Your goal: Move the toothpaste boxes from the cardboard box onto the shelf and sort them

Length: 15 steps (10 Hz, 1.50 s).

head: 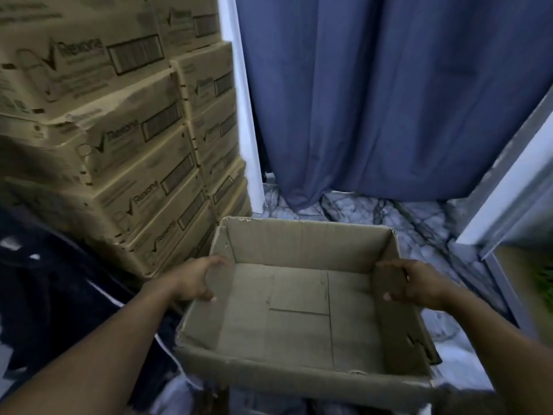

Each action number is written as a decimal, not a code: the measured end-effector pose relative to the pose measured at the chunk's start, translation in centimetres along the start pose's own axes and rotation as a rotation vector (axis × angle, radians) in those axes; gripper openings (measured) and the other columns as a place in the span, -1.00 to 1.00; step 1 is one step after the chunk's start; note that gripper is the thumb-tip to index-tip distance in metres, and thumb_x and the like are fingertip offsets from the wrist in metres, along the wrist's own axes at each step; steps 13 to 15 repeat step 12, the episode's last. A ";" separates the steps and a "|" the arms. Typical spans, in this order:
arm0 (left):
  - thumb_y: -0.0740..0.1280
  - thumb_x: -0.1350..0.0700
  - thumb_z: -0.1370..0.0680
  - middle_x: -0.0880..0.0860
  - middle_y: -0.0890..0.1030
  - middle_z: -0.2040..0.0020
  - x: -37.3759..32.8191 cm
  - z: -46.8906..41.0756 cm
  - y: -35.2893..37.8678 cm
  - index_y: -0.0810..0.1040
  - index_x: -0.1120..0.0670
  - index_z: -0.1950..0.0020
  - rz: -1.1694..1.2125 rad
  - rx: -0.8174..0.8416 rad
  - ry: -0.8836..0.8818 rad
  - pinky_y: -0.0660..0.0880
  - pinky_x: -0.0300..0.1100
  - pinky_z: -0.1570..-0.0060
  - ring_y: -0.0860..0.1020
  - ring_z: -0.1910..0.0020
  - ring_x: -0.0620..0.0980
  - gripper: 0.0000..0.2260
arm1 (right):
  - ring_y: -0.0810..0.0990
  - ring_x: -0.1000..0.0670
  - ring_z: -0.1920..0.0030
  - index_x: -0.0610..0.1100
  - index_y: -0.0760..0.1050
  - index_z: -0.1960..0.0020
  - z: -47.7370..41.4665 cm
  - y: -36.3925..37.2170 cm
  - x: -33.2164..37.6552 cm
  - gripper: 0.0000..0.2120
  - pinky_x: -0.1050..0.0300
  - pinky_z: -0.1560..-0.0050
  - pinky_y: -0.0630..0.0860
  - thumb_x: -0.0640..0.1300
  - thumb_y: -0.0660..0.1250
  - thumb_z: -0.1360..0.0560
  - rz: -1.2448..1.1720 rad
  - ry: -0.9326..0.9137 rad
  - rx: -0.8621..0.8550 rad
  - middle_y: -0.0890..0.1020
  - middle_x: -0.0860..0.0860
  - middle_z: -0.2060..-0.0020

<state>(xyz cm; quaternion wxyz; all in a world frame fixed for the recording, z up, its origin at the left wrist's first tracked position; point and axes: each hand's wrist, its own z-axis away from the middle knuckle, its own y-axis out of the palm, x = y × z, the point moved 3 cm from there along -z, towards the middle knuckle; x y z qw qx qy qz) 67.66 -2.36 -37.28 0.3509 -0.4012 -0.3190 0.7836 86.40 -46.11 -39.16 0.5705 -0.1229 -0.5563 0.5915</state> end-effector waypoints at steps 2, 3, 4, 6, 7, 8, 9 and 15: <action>0.60 0.17 -0.32 0.13 0.41 -0.40 3.4 -8.9 -0.8 0.24 -0.15 -0.50 -0.059 0.041 -0.104 0.44 -0.08 -0.27 0.45 -0.28 0.09 -0.13 | 0.52 0.01 -0.19 0.16 0.40 -0.40 -8.0 2.5 0.7 -0.26 0.30 0.00 0.40 0.01 0.63 -0.30 -0.042 0.019 0.031 0.50 0.10 -0.18; 0.61 0.12 -0.31 0.15 0.38 -0.43 5.0 -12.9 0.3 0.20 -0.15 -0.53 -0.129 0.093 -0.120 0.44 -0.06 -0.30 0.44 -0.33 0.13 -0.09 | 0.56 -0.03 -0.21 0.18 0.43 -0.38 -11.7 4.6 0.2 -0.24 0.17 -0.12 0.50 0.07 0.65 -0.25 -0.043 0.024 0.037 0.57 0.03 -0.23; 0.60 0.11 -0.32 0.18 0.38 -0.40 6.1 -16.3 1.5 0.21 -0.15 -0.51 -0.199 0.118 -0.105 0.46 -0.13 -0.22 0.47 -0.31 0.15 -0.13 | 0.59 0.04 -0.12 0.21 0.44 -0.31 -14.0 6.5 -1.0 -0.28 0.21 -0.05 0.54 0.03 0.66 -0.23 -0.082 0.042 0.065 0.58 0.07 -0.17; 0.61 0.16 -0.28 0.14 0.48 -0.31 8.5 -20.0 2.3 0.31 -0.12 -0.40 -0.202 0.144 -0.099 0.53 -0.14 -0.07 0.51 -0.15 0.05 -0.21 | 0.60 0.01 -0.14 0.40 0.38 -0.16 -16.4 9.1 -2.4 -0.30 0.06 -0.13 0.60 0.16 0.66 -0.14 -0.140 0.064 0.093 0.58 0.05 -0.20; 0.61 0.17 -0.27 0.14 0.49 -0.28 8.9 -20.3 2.3 0.34 -0.12 -0.37 -0.211 0.156 -0.095 0.54 -0.15 -0.04 0.52 -0.14 0.05 -0.24 | 0.57 -0.01 -0.19 0.28 0.40 -0.28 -17.0 9.6 -2.5 -0.28 0.09 -0.18 0.55 0.10 0.65 -0.21 -0.084 0.076 0.106 0.57 0.05 -0.22; 0.60 0.17 -0.27 0.14 0.48 -0.28 9.1 -20.3 2.4 0.33 -0.14 -0.36 -0.220 0.155 -0.090 0.53 -0.15 -0.04 0.52 -0.15 0.07 -0.25 | 0.56 -0.03 -0.19 0.18 0.42 -0.34 -17.1 9.7 -2.5 -0.26 0.11 -0.17 0.53 0.09 0.65 -0.23 -0.057 0.097 0.108 0.58 0.01 -0.22; 0.60 0.18 -0.28 0.15 0.46 -0.32 8.9 -20.0 2.3 0.31 -0.15 -0.39 -0.205 0.164 -0.096 0.53 -0.12 -0.10 0.51 -0.20 0.09 -0.22 | 0.56 -0.04 -0.18 0.17 0.42 -0.35 -17.0 9.5 -2.0 -0.22 0.13 -0.15 0.52 0.16 0.64 -0.20 -0.023 0.111 0.119 0.58 -0.02 -0.23; 0.60 0.09 -0.35 0.10 0.37 -0.50 7.7 -16.9 1.0 0.04 -0.12 -0.61 -0.090 0.116 -0.084 0.38 -0.18 -0.33 0.39 -0.43 0.07 0.00 | 0.71 -0.11 0.13 0.17 0.04 -0.58 -14.8 5.8 0.9 0.03 -0.10 0.18 0.68 0.02 0.61 -0.32 -0.106 0.223 0.332 0.50 -0.11 -0.29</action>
